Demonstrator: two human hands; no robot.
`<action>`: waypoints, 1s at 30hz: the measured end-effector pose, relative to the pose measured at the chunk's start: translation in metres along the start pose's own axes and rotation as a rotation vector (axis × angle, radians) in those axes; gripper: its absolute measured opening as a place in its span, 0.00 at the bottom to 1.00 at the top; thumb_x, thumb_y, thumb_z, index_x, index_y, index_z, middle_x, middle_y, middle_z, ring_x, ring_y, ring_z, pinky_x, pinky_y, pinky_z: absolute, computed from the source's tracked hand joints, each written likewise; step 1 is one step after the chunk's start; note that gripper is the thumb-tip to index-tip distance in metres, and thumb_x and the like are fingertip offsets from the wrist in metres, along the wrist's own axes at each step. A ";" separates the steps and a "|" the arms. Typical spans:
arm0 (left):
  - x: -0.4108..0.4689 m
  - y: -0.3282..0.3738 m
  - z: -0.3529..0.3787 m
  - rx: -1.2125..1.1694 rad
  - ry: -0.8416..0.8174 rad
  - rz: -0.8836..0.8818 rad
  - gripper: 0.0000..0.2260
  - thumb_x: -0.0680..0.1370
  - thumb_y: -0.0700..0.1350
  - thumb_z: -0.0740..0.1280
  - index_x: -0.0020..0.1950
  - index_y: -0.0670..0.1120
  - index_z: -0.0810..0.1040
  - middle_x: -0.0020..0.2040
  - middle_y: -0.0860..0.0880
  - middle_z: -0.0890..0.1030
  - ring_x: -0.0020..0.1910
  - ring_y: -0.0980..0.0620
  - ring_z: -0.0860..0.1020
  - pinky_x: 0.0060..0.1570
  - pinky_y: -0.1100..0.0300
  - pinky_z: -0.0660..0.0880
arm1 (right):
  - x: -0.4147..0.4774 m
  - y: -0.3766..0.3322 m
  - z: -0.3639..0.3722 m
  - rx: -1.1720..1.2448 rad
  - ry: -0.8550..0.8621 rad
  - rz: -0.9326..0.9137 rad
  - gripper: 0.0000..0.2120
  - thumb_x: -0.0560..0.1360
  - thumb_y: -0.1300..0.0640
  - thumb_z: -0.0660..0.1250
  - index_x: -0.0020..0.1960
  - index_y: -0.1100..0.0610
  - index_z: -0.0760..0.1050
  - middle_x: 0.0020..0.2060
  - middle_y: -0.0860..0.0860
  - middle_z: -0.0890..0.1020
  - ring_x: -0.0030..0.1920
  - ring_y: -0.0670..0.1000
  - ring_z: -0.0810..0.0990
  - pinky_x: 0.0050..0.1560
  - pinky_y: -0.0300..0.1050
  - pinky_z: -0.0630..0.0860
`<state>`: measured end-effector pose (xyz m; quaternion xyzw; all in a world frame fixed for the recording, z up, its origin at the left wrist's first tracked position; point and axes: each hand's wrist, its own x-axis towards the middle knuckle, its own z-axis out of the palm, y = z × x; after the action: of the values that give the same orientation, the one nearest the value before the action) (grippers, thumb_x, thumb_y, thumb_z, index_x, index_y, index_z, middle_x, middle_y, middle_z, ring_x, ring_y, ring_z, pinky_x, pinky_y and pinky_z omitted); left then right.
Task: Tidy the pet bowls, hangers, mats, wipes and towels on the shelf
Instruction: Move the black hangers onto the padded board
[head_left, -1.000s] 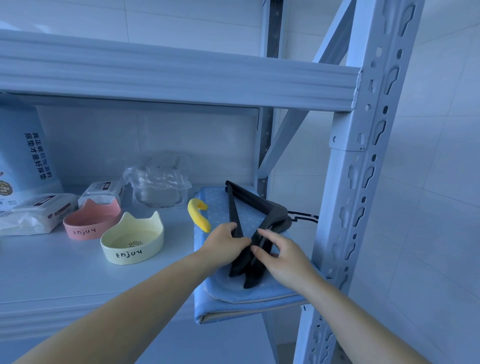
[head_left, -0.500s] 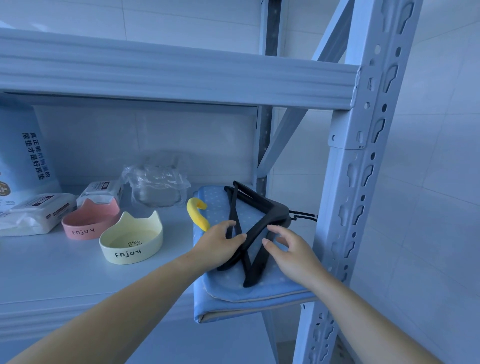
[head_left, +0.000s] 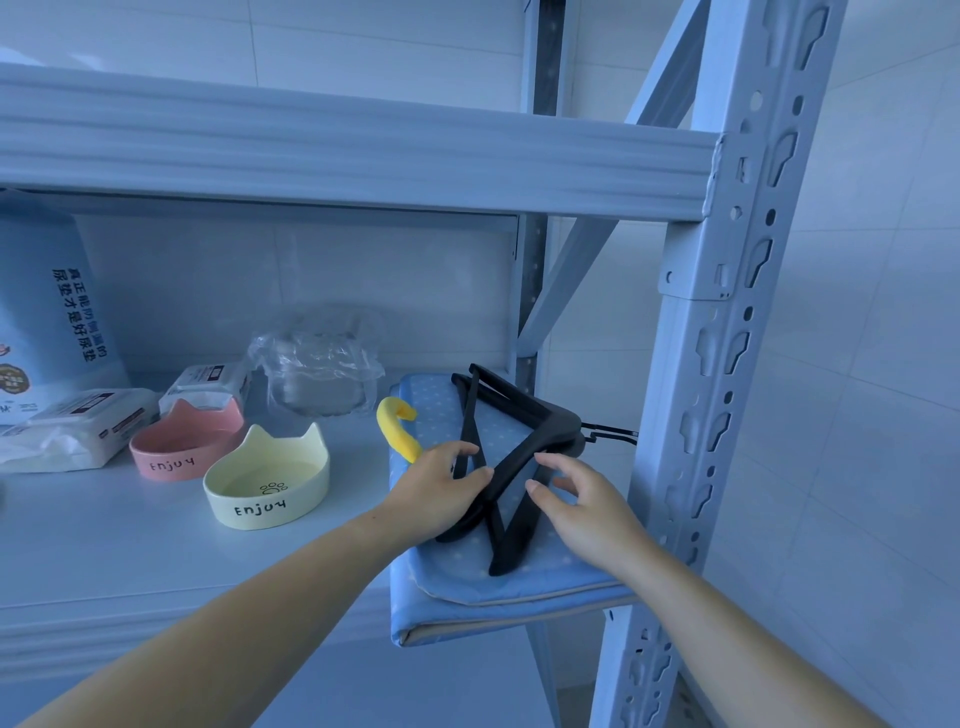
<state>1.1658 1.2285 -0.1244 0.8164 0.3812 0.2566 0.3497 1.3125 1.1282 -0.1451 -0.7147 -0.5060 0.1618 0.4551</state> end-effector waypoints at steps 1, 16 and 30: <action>0.000 -0.001 -0.001 -0.005 -0.003 -0.003 0.21 0.78 0.53 0.63 0.69 0.49 0.68 0.69 0.51 0.69 0.67 0.52 0.68 0.56 0.63 0.64 | 0.000 0.001 0.000 -0.002 0.002 -0.001 0.20 0.78 0.48 0.62 0.69 0.46 0.66 0.70 0.42 0.67 0.70 0.43 0.65 0.46 0.27 0.67; -0.014 0.006 0.017 -0.086 0.002 -0.118 0.15 0.81 0.40 0.54 0.36 0.55 0.60 0.36 0.56 0.64 0.33 0.60 0.63 0.35 0.67 0.64 | 0.006 -0.003 0.009 0.063 -0.072 0.043 0.22 0.80 0.51 0.59 0.73 0.51 0.62 0.70 0.47 0.69 0.69 0.44 0.67 0.55 0.31 0.65; -0.031 0.008 0.003 -0.295 0.118 -0.236 0.17 0.80 0.40 0.56 0.36 0.55 0.54 0.37 0.57 0.61 0.34 0.59 0.62 0.32 0.68 0.60 | 0.022 -0.013 0.027 0.038 -0.136 0.025 0.25 0.80 0.48 0.58 0.74 0.54 0.61 0.72 0.46 0.66 0.71 0.46 0.65 0.69 0.41 0.62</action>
<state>1.1538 1.1988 -0.1251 0.6895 0.4522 0.3143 0.4705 1.2965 1.1613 -0.1441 -0.6994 -0.5237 0.2254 0.4310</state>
